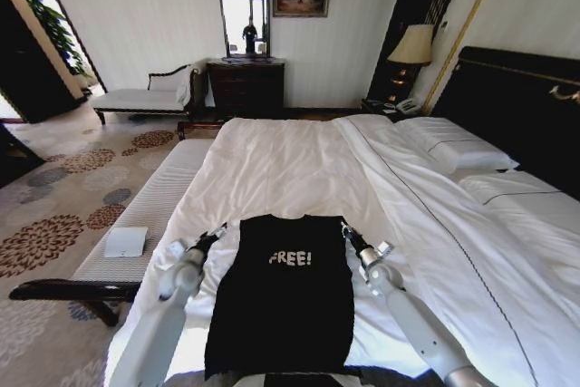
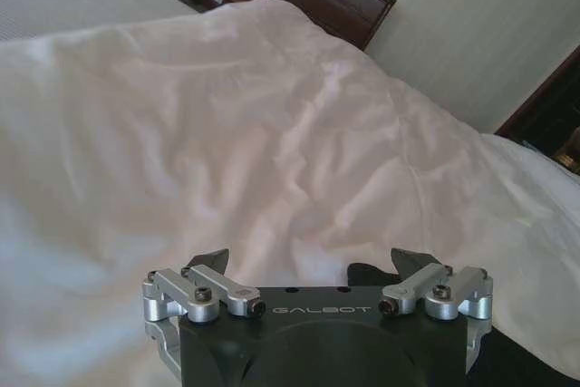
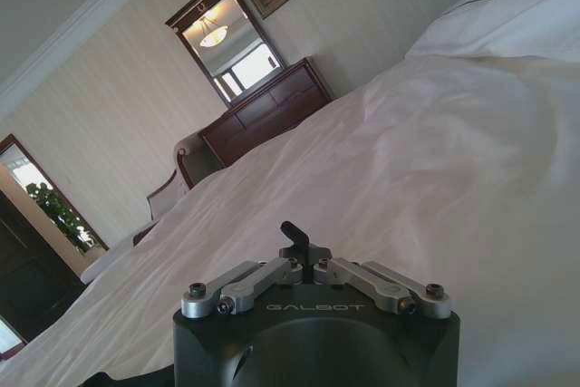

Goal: Fold the clothes on the bed.

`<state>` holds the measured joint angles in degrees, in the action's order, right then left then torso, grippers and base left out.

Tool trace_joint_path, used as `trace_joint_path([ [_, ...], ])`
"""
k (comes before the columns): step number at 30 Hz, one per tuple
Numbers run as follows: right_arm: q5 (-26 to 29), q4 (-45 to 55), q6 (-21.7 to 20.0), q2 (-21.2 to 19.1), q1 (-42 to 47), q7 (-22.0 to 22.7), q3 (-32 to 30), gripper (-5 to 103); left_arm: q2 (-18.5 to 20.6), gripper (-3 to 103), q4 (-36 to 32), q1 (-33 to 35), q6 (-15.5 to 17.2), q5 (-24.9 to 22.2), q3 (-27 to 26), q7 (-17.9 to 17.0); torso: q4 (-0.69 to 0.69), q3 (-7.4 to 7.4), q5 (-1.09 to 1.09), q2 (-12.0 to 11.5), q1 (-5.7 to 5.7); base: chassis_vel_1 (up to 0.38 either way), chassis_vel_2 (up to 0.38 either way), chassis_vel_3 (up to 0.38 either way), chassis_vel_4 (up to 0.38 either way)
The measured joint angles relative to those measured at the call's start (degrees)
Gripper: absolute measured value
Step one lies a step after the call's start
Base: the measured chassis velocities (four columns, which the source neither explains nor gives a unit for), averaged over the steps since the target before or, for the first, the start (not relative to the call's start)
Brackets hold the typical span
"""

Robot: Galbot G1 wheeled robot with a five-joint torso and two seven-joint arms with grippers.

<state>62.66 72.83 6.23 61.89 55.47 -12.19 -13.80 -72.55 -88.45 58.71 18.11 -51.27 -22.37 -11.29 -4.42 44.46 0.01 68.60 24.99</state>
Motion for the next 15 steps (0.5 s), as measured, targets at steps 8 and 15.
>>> trace_joint_path([
  [8,-0.6,-0.8,0.1,0.6,-0.4,0.1,0.5,1,-5.9,100,8.8,-7.2,-0.6,1.3,4.0,0.5,-0.01,0.00,0.00,0.0,0.00,0.000,0.000,0.000,0.000],
  [15,-0.7,-0.5,0.1,0.8,-0.6,0.3,0.9,1,-8.8,93,13.0,-9.1,-1.5,5.1,4.9,0.4,0.00,0.00,0.00,0.0,0.00,0.000,0.000,0.000,0.000],
])
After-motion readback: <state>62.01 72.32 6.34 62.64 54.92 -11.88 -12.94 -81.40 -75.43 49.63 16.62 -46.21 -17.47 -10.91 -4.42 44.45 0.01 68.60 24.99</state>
